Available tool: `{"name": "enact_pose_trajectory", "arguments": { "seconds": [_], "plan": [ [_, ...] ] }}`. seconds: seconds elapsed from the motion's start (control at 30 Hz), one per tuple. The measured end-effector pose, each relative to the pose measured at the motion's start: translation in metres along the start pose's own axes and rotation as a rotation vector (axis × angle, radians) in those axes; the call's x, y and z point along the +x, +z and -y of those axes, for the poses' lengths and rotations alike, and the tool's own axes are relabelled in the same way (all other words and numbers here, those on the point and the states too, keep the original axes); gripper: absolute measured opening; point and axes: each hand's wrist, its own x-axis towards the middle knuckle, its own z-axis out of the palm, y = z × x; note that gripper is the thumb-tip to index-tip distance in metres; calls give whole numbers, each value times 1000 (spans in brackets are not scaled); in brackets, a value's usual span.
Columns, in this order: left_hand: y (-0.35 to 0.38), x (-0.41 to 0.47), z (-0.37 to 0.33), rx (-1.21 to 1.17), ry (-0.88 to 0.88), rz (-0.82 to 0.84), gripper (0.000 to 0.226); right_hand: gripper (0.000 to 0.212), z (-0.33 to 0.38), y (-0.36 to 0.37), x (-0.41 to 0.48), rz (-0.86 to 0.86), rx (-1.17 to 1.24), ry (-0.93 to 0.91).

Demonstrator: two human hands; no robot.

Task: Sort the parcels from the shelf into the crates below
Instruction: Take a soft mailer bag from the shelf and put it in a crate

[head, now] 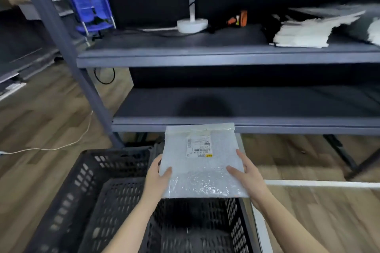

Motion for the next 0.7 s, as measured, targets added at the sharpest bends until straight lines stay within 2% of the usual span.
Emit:
{"name": "enact_pose_trajectory", "arguments": {
  "seconds": [0.3,0.53,0.7],
  "plan": [
    [41,33,127,75,-56,45,43,67,-120,6,44,-57,-144,19],
    [48,66,156,211,-159,171,49,65,-127,17,71,-106,-290,40],
    [73,94,171,228,-133,190,34,65,-132,31,97,-98,-390,23]
  ]
}}
